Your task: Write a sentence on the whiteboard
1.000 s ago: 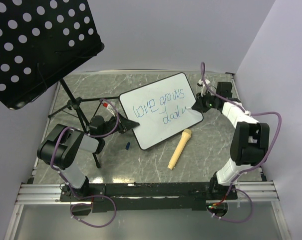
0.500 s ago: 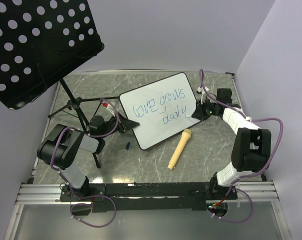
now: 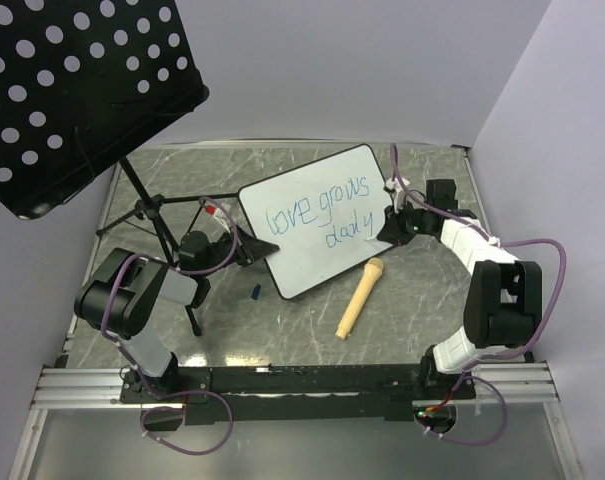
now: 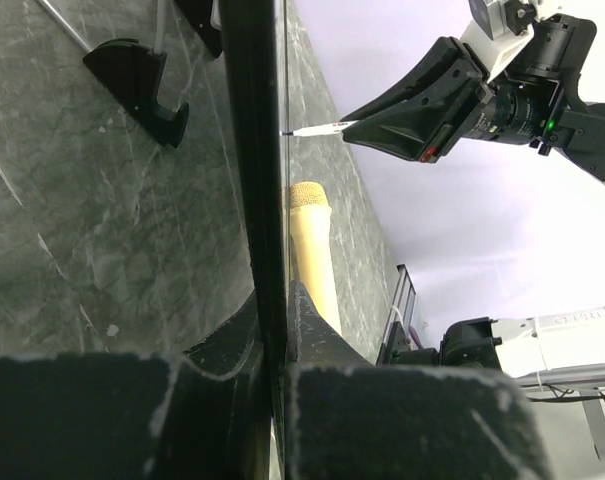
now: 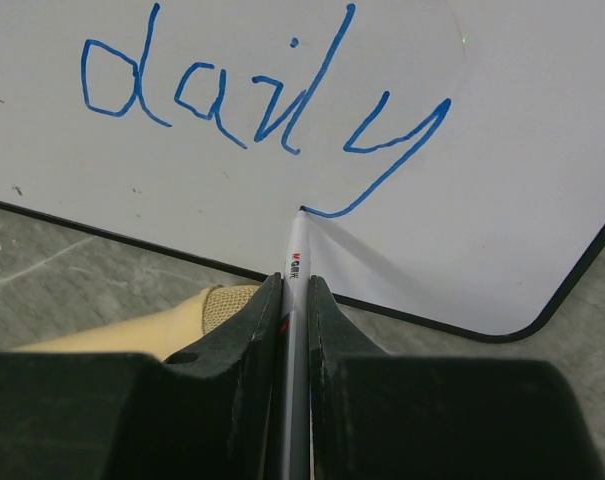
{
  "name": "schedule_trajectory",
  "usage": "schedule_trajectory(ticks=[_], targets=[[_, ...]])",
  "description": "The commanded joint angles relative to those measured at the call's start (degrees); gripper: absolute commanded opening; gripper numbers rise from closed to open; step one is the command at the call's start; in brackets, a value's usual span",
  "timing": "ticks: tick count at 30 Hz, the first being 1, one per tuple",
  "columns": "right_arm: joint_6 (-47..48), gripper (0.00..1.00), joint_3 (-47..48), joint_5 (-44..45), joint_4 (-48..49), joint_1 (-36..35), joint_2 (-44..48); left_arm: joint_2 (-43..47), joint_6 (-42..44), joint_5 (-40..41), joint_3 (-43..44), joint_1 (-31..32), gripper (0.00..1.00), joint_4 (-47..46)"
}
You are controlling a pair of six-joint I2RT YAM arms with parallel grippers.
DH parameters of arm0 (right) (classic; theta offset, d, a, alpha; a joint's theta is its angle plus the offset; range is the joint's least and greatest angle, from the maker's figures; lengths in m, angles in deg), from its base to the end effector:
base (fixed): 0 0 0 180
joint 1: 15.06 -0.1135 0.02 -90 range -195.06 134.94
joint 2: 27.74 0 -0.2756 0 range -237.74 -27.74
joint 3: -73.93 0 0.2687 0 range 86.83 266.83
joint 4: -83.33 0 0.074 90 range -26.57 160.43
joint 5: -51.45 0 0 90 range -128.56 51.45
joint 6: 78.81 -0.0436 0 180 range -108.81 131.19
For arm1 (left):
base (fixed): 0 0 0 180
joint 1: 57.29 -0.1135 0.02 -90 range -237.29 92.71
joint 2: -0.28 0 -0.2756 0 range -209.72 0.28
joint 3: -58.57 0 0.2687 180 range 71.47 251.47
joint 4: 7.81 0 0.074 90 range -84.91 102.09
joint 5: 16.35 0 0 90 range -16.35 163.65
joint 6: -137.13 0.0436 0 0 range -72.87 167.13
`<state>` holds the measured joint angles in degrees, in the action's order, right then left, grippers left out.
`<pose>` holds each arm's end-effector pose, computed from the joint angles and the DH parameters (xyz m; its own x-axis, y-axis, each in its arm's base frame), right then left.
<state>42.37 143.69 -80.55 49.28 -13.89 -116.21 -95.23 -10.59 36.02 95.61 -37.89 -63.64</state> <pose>0.3321 0.0224 0.2181 -0.4792 -0.3750 -0.7935 -0.7455 0.6512 0.1424 0.2698 -0.1232 0.1538 -0.7320 -0.4521 -0.5097 0.4110 0.3037 -0.8596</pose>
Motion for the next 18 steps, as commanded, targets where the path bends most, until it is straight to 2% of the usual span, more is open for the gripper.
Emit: schedule_trajectory(ticks=[1, 13, 18], targets=[[0.11, 0.0, 0.35, -0.37, -0.39, -2.49, 0.67, 1.37, 3.31, -2.19, 1.96, 0.47, 0.01, -11.25], [-2.17, 0.0, 6.33, 2.27, 1.19, -1.43, -3.29, 1.9, 3.75, -2.36, 2.14, 0.47, 0.01, -10.2], [-1.65, 0.0, 11.07, 4.99, 0.14, 3.21, -6.45, 1.99, 3.92, -2.36, 2.14, 0.38, 0.01, -10.02]])
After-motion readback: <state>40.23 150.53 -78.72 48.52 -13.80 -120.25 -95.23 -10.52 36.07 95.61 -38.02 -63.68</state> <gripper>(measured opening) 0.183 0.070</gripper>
